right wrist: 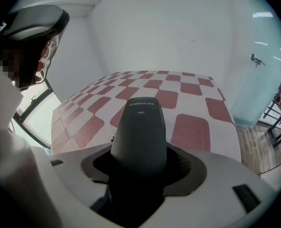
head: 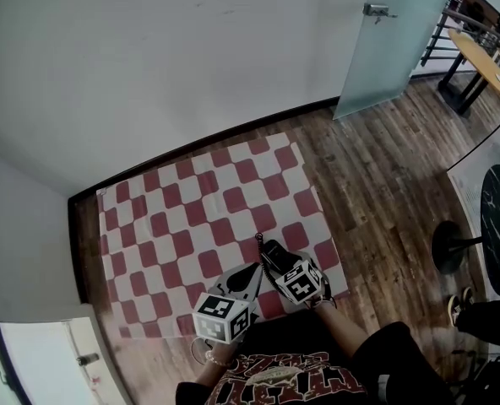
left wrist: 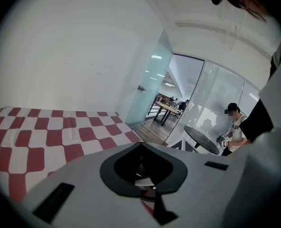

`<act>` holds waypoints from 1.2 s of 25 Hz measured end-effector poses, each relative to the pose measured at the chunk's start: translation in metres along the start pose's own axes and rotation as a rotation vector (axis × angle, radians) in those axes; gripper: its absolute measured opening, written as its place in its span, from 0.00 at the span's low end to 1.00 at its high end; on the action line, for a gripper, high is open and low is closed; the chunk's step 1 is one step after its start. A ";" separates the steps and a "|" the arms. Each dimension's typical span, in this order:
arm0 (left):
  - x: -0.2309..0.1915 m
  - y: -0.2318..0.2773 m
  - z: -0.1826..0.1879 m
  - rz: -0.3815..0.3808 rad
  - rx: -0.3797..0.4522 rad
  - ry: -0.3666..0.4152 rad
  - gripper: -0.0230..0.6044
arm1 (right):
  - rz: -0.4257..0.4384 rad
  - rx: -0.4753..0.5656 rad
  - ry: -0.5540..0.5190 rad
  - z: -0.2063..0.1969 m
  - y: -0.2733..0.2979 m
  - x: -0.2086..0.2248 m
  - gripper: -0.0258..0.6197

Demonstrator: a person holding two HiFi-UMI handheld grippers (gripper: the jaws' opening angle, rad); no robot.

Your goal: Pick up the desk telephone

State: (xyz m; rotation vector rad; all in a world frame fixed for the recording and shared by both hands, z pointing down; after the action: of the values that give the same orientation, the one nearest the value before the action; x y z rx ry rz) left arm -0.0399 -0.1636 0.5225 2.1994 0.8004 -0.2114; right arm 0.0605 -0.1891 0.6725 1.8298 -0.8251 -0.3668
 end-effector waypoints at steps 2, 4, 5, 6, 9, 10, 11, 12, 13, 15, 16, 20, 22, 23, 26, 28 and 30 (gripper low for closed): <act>0.000 -0.002 0.000 -0.001 0.007 0.004 0.05 | 0.008 0.000 -0.011 0.000 -0.001 0.000 0.48; -0.001 -0.003 0.000 0.001 0.019 0.005 0.05 | 0.007 0.000 -0.011 0.001 0.000 0.001 0.48; -0.003 -0.003 -0.001 0.006 0.025 0.001 0.05 | 0.007 0.000 -0.011 0.001 0.000 0.001 0.48; -0.004 -0.005 -0.003 0.016 0.032 -0.005 0.05 | 0.007 0.000 -0.011 0.001 0.000 0.001 0.48; -0.009 -0.009 -0.007 0.052 0.050 -0.020 0.05 | 0.006 -0.005 -0.017 0.000 0.000 0.000 0.48; -0.010 -0.011 -0.008 0.061 0.053 -0.025 0.05 | 0.005 -0.007 -0.019 0.000 0.000 0.000 0.48; -0.011 -0.011 -0.010 0.067 0.055 -0.029 0.05 | 0.004 -0.005 -0.019 0.001 0.000 0.000 0.48; -0.011 -0.012 -0.011 0.071 0.057 -0.031 0.05 | 0.003 0.001 -0.018 0.001 0.000 0.000 0.48; -0.011 -0.012 -0.011 0.072 0.059 -0.033 0.05 | 0.001 0.009 -0.017 0.002 0.001 0.001 0.48; -0.008 -0.013 -0.011 0.074 0.063 -0.030 0.05 | 0.003 0.015 -0.024 0.002 0.001 0.001 0.48; -0.007 -0.013 -0.011 0.076 0.063 -0.025 0.05 | 0.006 0.011 -0.031 0.001 0.001 0.001 0.48; -0.004 -0.013 -0.013 0.083 0.054 -0.019 0.05 | 0.011 -0.011 -0.038 -0.002 -0.001 0.001 0.48; -0.004 -0.012 -0.014 0.085 0.050 -0.023 0.05 | 0.012 -0.028 -0.043 -0.004 -0.003 0.001 0.48; -0.003 -0.012 -0.015 0.086 0.048 -0.024 0.05 | 0.014 -0.035 -0.041 -0.006 -0.005 0.001 0.48; 0.001 -0.009 -0.017 0.082 0.038 -0.025 0.05 | 0.019 -0.025 -0.020 -0.011 -0.007 0.005 0.48; 0.002 -0.007 -0.018 0.075 0.033 -0.025 0.05 | 0.018 -0.003 -0.014 -0.011 -0.008 0.007 0.48; 0.003 -0.006 -0.018 0.073 0.030 -0.023 0.05 | 0.021 -0.015 -0.006 -0.012 -0.012 0.007 0.48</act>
State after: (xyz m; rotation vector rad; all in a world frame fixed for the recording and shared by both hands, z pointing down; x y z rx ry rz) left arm -0.0428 -0.1458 0.5301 2.2459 0.7075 -0.2136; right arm 0.0771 -0.1829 0.6672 1.8053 -0.8431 -0.3637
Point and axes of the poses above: the fingertips, and each gripper's own axes: y forward along the fingers, x to its right, z out of its top, the point moved 5 cm from there along -y, backward along the fingers, and after that the axes turned 10 degrees about -x, right-handed, at the moved point
